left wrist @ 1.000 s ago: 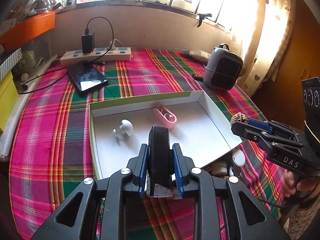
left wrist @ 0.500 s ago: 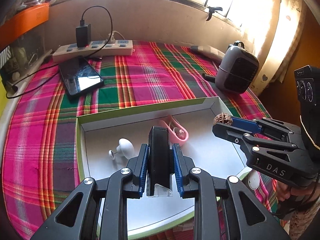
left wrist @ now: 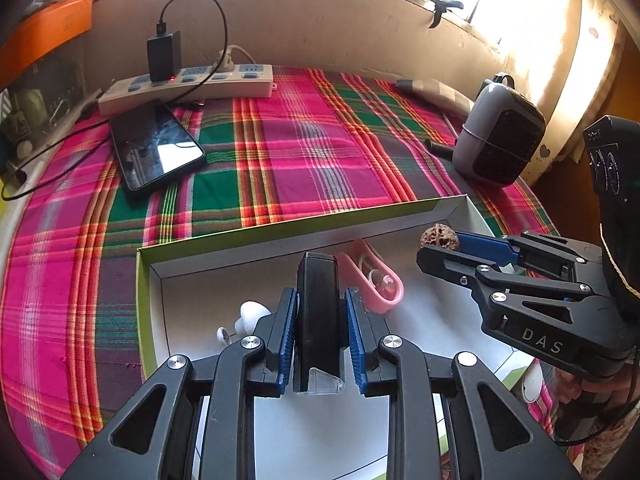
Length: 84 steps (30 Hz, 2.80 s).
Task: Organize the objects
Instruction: 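Carry the flashlight over the box with the left gripper while the right gripper drops the walnut inside, then lower the flashlight into the box and open the left gripper, then move the right gripper to the round black dotted container and close on it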
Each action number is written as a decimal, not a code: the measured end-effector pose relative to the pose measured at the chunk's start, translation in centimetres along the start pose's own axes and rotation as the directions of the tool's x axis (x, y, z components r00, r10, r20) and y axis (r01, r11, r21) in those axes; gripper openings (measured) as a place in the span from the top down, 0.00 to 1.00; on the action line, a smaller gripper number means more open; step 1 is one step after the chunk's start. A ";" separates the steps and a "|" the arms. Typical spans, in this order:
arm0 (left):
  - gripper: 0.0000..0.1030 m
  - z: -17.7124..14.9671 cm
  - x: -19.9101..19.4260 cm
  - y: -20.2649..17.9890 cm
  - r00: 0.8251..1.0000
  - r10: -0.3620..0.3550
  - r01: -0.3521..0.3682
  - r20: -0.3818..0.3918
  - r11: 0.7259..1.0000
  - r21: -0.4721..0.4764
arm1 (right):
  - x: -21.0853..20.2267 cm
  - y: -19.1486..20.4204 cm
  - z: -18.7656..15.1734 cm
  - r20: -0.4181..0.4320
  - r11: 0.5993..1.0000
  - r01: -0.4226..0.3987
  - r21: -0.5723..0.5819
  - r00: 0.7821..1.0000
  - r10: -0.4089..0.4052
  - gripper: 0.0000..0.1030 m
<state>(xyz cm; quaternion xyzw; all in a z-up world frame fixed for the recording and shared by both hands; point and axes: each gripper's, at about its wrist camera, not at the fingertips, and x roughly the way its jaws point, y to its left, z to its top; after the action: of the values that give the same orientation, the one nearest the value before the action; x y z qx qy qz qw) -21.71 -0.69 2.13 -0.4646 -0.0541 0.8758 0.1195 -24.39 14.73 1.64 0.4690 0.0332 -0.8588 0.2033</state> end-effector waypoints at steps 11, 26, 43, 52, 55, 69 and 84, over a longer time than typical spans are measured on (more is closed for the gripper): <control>0.79 0.2 1.2 0.1 0.999 0.011 -0.011 -0.030 1.000 0.003 | 1.3 -0.1 0.2 -0.024 1.000 0.005 0.001 1.000 -0.005 0.68; 0.79 0.6 1.5 0.3 0.999 0.008 -0.008 -0.031 1.000 -0.002 | 1.5 -0.2 0.3 -0.014 1.000 0.007 -0.002 1.000 -0.007 0.68; 0.69 -0.1 -0.1 -0.2 1.000 0.006 -0.006 0.000 1.000 -0.001 | 0.0 0.0 0.0 0.016 1.000 0.001 0.020 1.000 -0.001 0.53; 0.69 -1.3 -2.5 -0.5 0.999 0.000 0.000 0.042 1.000 0.000 | -2.3 0.5 -1.0 0.052 0.999 -0.009 0.033 0.999 0.007 0.53; 0.69 -2.0 -3.6 -0.7 0.997 0.019 -0.020 0.072 1.000 0.007 | -3.5 0.5 -1.8 0.073 0.999 -0.008 0.037 0.997 0.005 0.53; 0.69 -6.2 -8.7 -1.4 0.983 0.043 -0.049 0.177 0.998 0.027 | -8.6 1.3 -6.4 0.156 0.999 0.009 0.042 0.988 -0.015 0.53; 0.69 -10.7 -8.8 -2.7 0.992 -0.023 0.017 0.126 0.999 0.042 | -9.8 1.8 -13.3 0.155 0.997 0.030 0.068 0.987 -0.040 0.53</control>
<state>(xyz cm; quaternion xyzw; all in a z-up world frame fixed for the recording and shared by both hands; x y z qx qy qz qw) -7.68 -0.52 3.78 -0.4050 -0.0484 0.9031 0.1341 -8.50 19.46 2.45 0.4062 -0.0027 -0.8969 0.1747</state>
